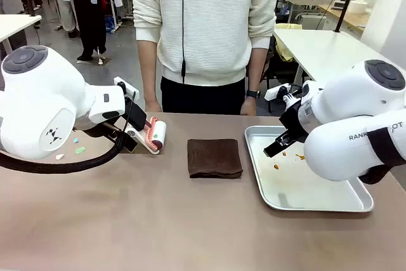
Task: Clean the surface of the table.
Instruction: Hold the Lint Roller with your left hand and the towel with your right hand.
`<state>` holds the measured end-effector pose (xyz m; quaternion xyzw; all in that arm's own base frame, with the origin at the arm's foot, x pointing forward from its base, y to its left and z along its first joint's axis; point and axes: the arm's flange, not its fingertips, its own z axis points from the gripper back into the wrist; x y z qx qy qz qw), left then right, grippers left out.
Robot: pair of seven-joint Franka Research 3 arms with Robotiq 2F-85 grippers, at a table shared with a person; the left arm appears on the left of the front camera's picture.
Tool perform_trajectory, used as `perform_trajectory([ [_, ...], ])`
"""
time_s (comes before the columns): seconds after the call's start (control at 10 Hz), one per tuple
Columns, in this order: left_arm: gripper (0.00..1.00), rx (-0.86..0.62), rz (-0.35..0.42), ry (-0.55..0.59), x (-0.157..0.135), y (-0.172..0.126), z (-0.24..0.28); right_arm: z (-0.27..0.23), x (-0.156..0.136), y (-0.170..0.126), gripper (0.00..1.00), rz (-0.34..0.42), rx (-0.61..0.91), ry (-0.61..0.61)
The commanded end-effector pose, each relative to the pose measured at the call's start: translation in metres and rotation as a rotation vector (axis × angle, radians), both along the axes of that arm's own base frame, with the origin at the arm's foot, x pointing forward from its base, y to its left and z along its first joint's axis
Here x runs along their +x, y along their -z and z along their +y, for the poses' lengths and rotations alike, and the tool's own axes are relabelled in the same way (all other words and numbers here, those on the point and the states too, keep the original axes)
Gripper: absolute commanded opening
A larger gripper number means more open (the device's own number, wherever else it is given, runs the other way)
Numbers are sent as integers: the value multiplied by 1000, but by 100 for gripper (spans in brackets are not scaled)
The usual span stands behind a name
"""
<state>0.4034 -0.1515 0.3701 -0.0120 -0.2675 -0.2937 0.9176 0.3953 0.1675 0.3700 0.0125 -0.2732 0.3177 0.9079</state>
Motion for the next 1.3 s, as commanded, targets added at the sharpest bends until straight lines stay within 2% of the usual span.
perform_trajectory([
  [0.0,100,0,0,0,0,0,0,0,0,0,100,0,0,0],
  [1.2,100,0,0,0,0,0,0,0,0,0,100,0,0,0],
])
